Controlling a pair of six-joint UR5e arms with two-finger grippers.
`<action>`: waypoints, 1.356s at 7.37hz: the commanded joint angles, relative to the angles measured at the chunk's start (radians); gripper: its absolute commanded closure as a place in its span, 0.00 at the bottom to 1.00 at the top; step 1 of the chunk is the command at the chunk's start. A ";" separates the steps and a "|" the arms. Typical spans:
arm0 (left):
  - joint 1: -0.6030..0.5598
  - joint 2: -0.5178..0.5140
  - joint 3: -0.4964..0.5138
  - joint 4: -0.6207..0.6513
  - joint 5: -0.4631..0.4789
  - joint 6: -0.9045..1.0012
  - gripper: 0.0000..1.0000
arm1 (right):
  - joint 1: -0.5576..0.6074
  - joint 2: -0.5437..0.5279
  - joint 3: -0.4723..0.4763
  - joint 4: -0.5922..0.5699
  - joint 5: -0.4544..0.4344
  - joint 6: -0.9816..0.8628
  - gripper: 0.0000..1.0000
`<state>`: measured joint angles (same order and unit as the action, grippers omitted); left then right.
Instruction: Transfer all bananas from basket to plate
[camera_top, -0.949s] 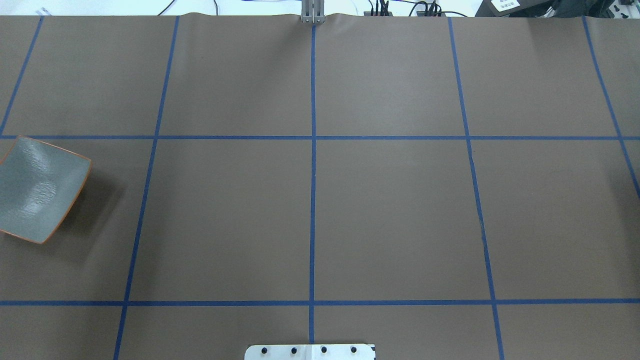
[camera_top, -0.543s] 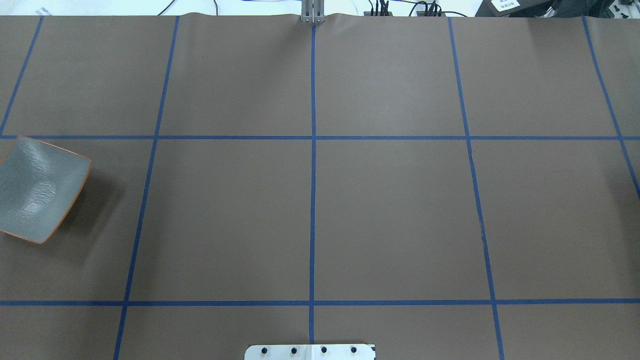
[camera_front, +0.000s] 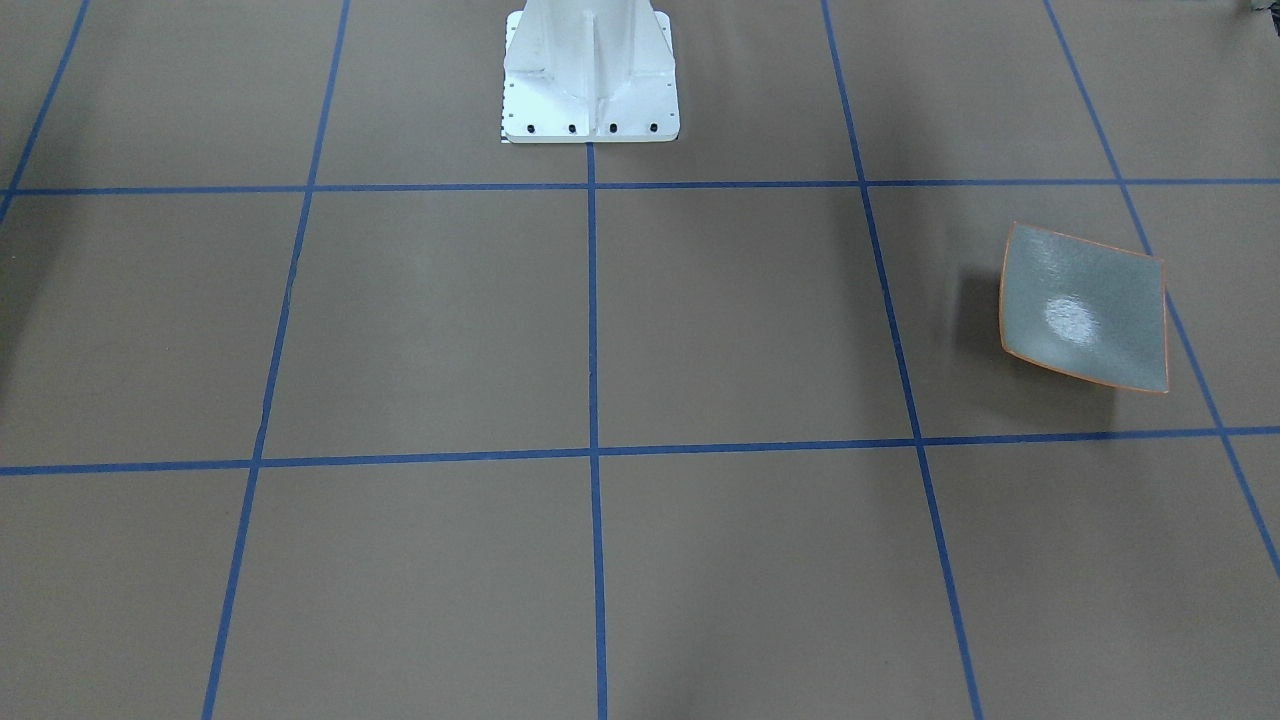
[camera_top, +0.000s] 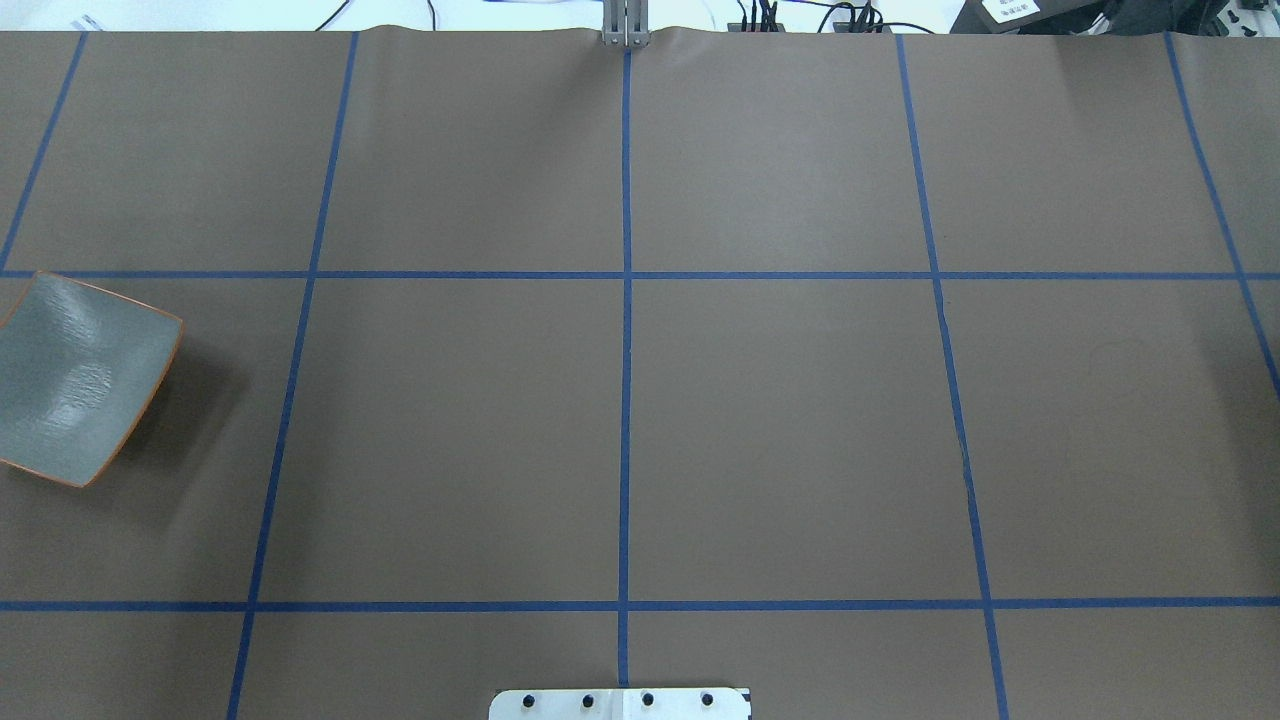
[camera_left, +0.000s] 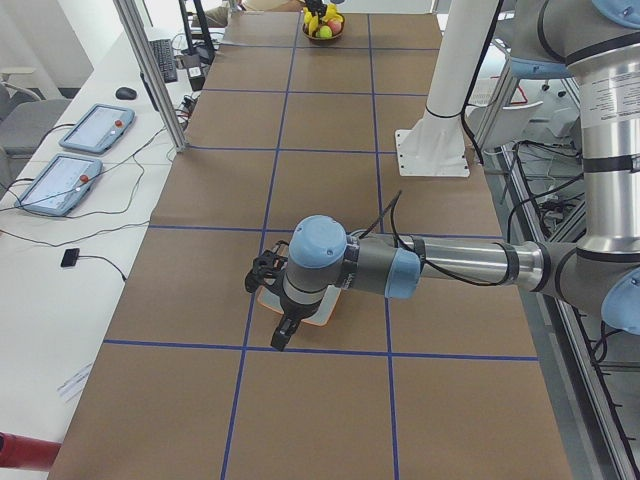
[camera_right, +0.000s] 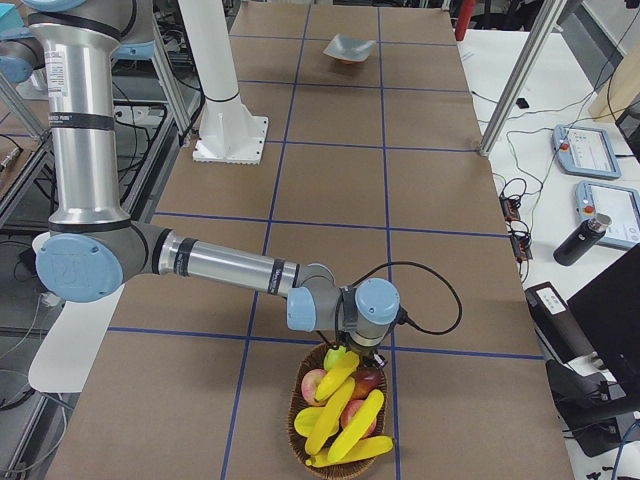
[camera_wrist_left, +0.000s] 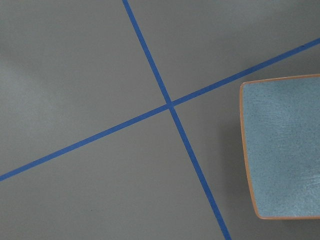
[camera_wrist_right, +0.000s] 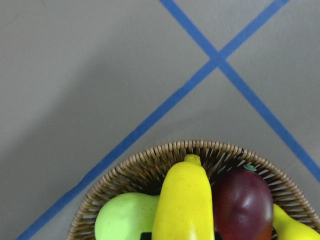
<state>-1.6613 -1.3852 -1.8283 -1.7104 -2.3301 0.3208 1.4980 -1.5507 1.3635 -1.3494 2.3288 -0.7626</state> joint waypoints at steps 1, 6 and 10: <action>0.000 0.000 0.000 0.000 0.000 0.000 0.00 | 0.005 0.052 0.006 -0.035 0.012 0.003 1.00; 0.000 0.000 -0.002 0.000 0.000 -0.003 0.00 | 0.018 0.127 0.325 -0.330 0.017 0.340 1.00; 0.005 -0.055 -0.016 -0.156 -0.055 -0.350 0.00 | -0.031 0.231 0.400 -0.320 0.132 0.784 1.00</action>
<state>-1.6590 -1.4147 -1.8444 -1.7801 -2.3424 0.2147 1.4902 -1.3440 1.7240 -1.6720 2.4415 -0.1367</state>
